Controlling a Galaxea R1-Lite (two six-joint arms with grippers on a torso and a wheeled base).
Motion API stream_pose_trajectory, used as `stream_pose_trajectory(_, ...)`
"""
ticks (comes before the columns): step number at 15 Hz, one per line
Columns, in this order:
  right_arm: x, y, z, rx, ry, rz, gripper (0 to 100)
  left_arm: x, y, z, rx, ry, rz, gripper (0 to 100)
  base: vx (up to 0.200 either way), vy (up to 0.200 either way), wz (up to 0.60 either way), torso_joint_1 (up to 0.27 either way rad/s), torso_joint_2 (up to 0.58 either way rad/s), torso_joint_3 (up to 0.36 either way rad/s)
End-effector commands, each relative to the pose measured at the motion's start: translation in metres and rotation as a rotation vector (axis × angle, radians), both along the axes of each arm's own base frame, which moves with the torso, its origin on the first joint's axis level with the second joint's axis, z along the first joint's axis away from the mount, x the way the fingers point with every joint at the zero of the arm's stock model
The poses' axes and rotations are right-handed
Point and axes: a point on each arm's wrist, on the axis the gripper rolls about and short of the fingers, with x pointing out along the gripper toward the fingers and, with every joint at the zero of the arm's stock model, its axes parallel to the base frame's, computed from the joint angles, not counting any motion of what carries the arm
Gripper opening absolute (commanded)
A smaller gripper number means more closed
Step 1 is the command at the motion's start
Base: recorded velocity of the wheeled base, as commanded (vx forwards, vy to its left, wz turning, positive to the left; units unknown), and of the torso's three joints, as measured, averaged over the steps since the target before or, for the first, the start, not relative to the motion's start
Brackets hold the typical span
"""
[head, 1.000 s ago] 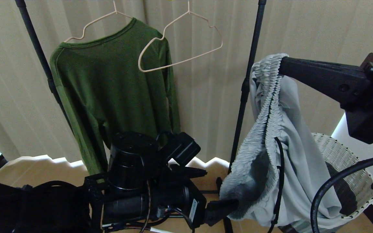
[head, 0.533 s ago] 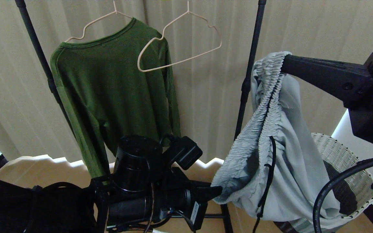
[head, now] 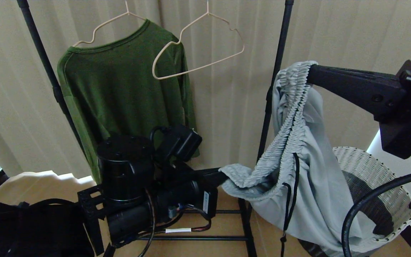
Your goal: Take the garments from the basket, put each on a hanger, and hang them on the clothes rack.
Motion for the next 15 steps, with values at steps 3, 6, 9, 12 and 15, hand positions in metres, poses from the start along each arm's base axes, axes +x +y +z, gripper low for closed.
stream_pose_trajectory(3,0.024,0.009,-0.001,0.021,-0.036,-0.046,0,-0.019,0.066,0.08,-0.086,-0.219,0.133,0,0.0,0.0,0.0,0.0,0.0,0.0)
stream_pose_trajectory(6,0.031,0.011,0.005,0.038,-0.054,-0.059,0,-0.037,0.099,0.119,-0.05,-0.337,0.204,0,0.0,0.0,0.0,0.0,0.0,0.0)
stream_pose_trajectory(9,0.031,0.009,0.02,0.071,-0.092,-0.067,0,-0.067,0.13,0.182,-0.083,-0.399,0.263,0,0.0,0.0,0.0,0.0,0.0,0.0)
stream_pose_trajectory(12,0.043,-0.005,0.011,0.027,-0.083,-0.147,0,-0.074,0.135,0.175,0.004,-0.3,0.282,0,0.0,0.0,0.0,0.0,0.0,0.0)
stream_pose_trajectory(15,0.048,-0.014,-0.001,-0.008,-0.068,-0.195,0,-0.07,0.127,0.162,0.044,-0.257,0.295,0,0.0,0.0,0.0,0.0,0.0,0.0)
